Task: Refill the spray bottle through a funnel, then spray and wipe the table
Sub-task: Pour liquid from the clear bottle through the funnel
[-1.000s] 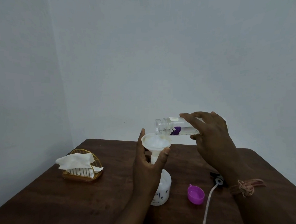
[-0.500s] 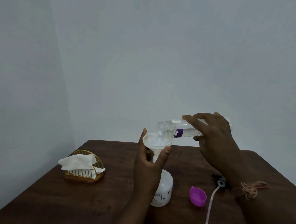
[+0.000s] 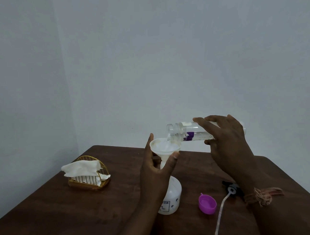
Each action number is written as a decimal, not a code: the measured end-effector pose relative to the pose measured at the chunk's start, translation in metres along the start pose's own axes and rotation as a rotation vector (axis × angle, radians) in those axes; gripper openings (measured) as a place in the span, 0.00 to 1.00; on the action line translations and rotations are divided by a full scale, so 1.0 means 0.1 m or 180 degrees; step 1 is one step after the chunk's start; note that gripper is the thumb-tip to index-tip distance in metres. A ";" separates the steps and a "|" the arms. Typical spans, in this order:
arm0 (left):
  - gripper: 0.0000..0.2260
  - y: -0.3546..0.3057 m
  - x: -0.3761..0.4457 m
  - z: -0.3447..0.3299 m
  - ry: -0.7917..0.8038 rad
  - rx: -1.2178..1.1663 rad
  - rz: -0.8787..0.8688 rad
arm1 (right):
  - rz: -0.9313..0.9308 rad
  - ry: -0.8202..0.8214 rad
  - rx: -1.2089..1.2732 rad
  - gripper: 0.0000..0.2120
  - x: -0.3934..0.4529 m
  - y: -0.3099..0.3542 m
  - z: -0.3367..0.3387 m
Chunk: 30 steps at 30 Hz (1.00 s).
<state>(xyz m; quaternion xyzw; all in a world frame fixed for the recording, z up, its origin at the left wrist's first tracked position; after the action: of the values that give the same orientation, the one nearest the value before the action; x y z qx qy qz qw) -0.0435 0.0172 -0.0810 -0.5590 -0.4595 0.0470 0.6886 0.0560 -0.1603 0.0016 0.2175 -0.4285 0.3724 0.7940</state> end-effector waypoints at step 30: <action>0.41 0.02 -0.01 -0.01 -0.0033 0.0077 0.0013 | 0.0033 -0.0044 -0.0051 0.41 -0.01 0.02 -0.02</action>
<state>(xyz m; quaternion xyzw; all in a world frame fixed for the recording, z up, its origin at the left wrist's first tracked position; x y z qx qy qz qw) -0.0428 0.0167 -0.0831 -0.5513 -0.4614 0.0568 0.6928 0.0549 -0.1583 -0.0001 0.2114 -0.4382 0.3715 0.7908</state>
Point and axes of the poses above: each hand's wrist, its own x-axis towards the middle knuckle, its own z-axis out of the back of the hand, y = z × x, the point moved 2 cm from there along x, towards the middle knuckle, and after that the axes turned 1 degree about x, right-handed, at the moved point
